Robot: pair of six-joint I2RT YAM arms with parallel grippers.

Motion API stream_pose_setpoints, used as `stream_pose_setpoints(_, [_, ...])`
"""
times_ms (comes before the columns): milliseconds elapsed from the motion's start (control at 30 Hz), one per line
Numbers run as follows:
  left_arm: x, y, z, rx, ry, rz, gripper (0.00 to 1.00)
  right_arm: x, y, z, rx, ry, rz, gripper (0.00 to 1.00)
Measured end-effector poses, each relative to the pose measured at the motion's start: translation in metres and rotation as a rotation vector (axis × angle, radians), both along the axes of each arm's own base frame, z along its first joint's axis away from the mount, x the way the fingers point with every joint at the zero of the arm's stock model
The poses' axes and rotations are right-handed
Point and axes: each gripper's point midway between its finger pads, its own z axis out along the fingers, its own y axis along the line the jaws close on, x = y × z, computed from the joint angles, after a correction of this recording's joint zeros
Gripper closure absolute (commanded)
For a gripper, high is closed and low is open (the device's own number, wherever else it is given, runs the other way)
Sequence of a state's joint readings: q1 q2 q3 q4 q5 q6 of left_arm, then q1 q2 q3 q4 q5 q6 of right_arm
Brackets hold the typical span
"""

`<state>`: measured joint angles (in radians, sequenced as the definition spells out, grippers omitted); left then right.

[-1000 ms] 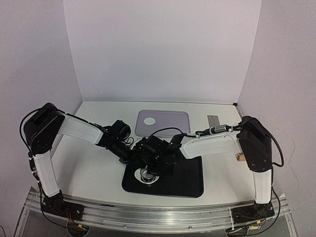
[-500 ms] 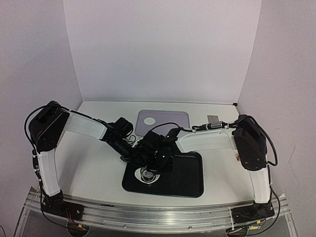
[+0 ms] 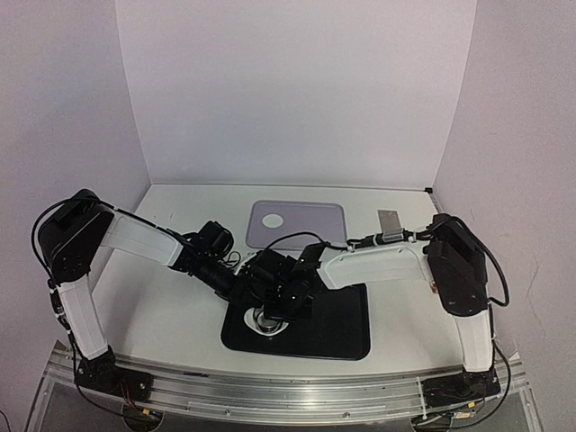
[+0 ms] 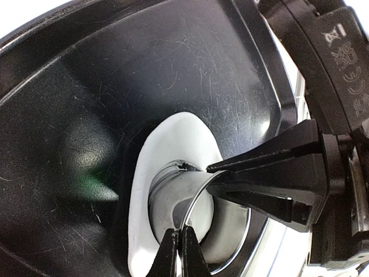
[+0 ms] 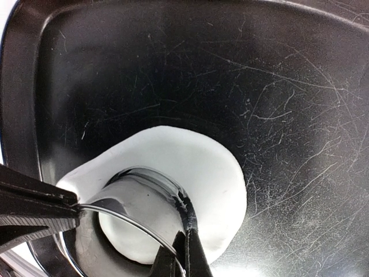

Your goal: Roll out the dumpling wrappers from the dough

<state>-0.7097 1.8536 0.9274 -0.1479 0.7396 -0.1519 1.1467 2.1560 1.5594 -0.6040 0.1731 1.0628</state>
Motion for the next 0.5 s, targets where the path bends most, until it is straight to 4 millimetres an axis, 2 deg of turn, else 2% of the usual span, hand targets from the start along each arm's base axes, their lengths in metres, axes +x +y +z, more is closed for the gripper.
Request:
stream_pose_setpoints(333, [0.006, -0.004, 0.004, -0.01, -0.015, 0.005, 1.0, 0.011, -0.003, 0.001, -0.024, -0.006, 0.037, 1.0])
stream_pose_setpoints(500, [0.017, -0.008, 0.004, 0.003, -0.046, 0.012, 1.0, 0.022, -0.007, 0.001, -0.03, -0.011, 0.048, 1.0])
